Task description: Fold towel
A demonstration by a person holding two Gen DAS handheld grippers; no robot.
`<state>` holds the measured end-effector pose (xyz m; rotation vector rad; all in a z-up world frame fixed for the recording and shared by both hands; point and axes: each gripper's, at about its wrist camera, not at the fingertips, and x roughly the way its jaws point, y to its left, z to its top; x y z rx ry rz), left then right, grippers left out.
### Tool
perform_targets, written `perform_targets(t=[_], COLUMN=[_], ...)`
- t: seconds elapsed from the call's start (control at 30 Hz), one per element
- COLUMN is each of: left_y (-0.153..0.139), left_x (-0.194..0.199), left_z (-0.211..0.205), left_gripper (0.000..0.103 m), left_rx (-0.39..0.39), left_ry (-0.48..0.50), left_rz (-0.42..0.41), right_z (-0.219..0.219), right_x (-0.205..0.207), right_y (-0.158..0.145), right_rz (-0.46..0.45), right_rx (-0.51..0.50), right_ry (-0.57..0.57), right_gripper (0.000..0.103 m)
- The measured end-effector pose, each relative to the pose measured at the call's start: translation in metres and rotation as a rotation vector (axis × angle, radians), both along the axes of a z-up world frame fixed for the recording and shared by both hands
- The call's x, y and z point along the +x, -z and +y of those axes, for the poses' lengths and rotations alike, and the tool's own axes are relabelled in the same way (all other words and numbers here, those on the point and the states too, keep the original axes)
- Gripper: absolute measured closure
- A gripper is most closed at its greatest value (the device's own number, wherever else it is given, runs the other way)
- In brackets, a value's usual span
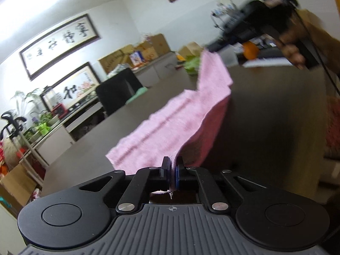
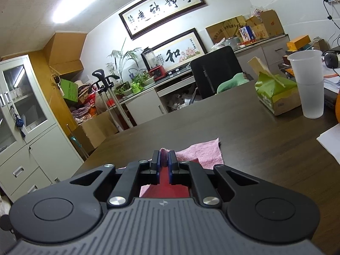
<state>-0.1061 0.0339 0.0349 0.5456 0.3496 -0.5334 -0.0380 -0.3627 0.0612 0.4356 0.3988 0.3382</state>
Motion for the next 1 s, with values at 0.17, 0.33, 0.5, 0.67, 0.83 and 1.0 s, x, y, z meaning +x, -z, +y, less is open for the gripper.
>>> perform_targets(t=[0.17,0.33,0.5,0.67,0.83,1.0], left_y=[-0.022,-0.033,-0.034,-0.023,-0.003,0.014], left_x=[0.035,0.083,0.133,0.173,0.195,0.207], left_z=[0.005,0.006,0.002,-0.001,0.000,0.003], left_gripper=[0.099,0.099,0.099,0.099,0.098,0.097], left_rx=[-0.097,-0.158,-0.180,-0.159,-0.130,-0.139], left_ry=[-0.086,-0.172,-0.255,-0.321,-0.362,-0.398], left_rz=[0.025,0.071,0.097,0.138,0.209,0.247], right_z=[0.000,0.008,0.018,0.020,0.019,0.024], right_x=[0.007,0.027,0.058,0.099,0.139,0.164], right_y=[-0.008,-0.016,-0.018,-0.008,0.012,0.037], right_rz=[-0.018,-0.024,-0.016,0.030,0.093,0.136], right_rx=[0.000,-0.011,-0.047,-0.056,-0.034,-0.024], right_ry=[0.018,0.019,0.033,0.062,0.102,0.098], right_gripper=[0.095,0.095,0.095,0.095,0.095,0.092])
